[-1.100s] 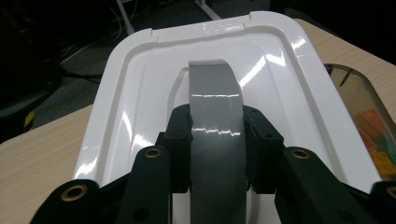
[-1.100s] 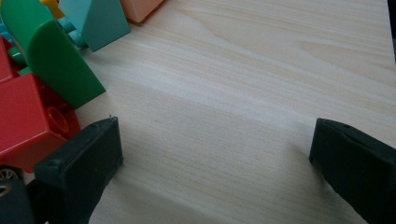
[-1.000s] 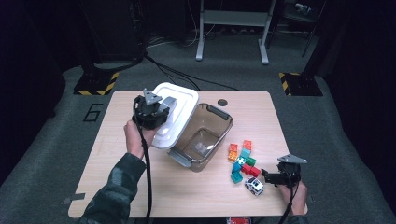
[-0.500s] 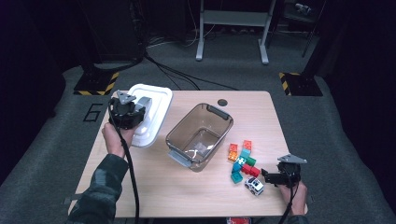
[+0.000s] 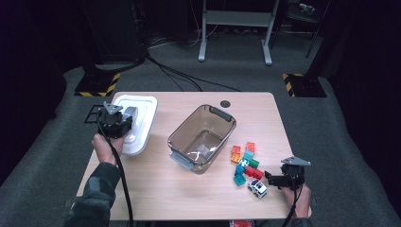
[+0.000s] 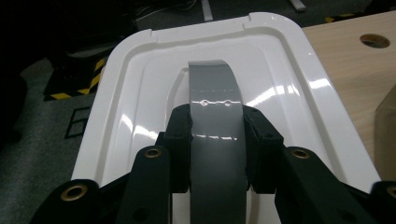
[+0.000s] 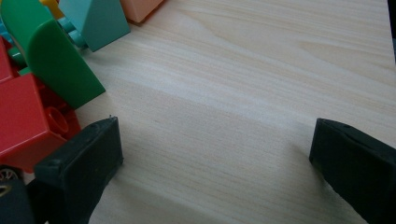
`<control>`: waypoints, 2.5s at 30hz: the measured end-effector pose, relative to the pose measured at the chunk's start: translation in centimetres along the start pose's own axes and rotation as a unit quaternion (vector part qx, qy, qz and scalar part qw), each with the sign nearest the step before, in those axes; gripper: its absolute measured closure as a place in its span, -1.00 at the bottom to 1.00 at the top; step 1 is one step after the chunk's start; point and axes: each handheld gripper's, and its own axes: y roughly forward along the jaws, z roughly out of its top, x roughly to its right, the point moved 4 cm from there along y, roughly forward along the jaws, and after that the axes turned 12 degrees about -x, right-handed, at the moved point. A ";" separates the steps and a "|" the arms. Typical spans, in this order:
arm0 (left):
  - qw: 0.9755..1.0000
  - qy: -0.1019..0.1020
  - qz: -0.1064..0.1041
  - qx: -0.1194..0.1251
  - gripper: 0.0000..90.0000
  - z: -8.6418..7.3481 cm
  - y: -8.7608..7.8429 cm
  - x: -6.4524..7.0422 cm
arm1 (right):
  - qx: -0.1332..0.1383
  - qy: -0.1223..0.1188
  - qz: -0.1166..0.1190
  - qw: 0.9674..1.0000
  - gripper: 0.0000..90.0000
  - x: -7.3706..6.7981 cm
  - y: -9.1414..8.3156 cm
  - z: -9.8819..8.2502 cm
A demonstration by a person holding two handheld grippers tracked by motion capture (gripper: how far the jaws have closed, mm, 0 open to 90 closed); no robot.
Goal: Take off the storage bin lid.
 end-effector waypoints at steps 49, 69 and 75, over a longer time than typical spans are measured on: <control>0.994 -0.032 0.000 -0.105 -0.69 -7.3 9.1 -1.2 | 0.000 -0.004 -0.002 1.000 -0.96 0.0 0.0 0.0; 0.990 0.060 -0.119 -0.052 -1.00 -10.8 3.1 8.1 | 0.001 -0.009 -0.002 1.000 -0.95 0.0 0.0 0.0; 0.978 0.153 -0.115 -0.077 -1.00 -13.4 4.0 12.6 | 0.000 -0.006 -0.004 1.000 -0.95 -0.1 -0.1 0.0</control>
